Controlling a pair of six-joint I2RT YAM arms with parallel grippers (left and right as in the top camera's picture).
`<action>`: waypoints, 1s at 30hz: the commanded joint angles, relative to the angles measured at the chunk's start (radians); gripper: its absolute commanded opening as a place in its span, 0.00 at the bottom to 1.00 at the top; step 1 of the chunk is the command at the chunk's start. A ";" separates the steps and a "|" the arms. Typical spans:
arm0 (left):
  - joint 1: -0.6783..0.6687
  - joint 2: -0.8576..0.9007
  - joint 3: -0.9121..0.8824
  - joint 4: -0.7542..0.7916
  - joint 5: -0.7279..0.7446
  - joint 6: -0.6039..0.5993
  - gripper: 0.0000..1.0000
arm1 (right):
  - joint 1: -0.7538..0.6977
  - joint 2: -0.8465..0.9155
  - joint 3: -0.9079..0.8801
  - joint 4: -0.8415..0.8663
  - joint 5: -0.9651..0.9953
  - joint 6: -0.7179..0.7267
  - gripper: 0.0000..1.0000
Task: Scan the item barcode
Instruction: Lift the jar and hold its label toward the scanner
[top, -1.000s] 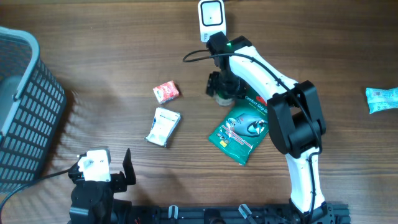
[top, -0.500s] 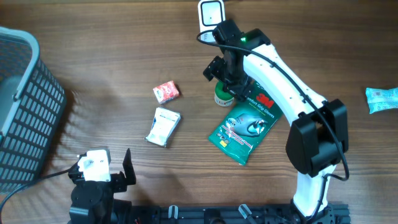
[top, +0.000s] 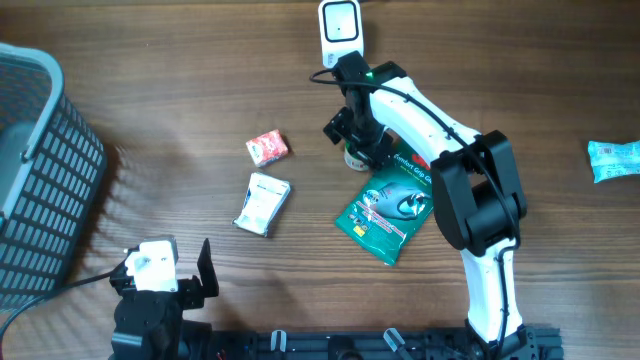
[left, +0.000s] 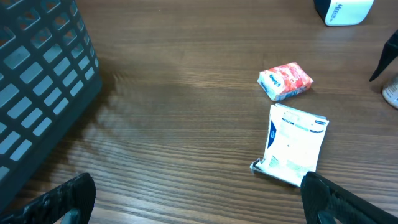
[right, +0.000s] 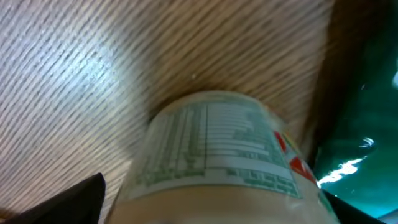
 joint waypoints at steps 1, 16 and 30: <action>-0.004 -0.006 -0.001 0.002 0.009 -0.005 1.00 | 0.000 0.073 -0.008 -0.021 -0.013 -0.009 0.73; -0.005 -0.006 -0.001 0.002 0.009 -0.005 1.00 | 0.005 0.059 0.360 -0.537 -0.541 -0.829 0.53; -0.005 -0.006 -0.001 0.002 0.009 -0.005 1.00 | 0.289 -0.079 0.360 -0.324 0.395 -0.659 0.53</action>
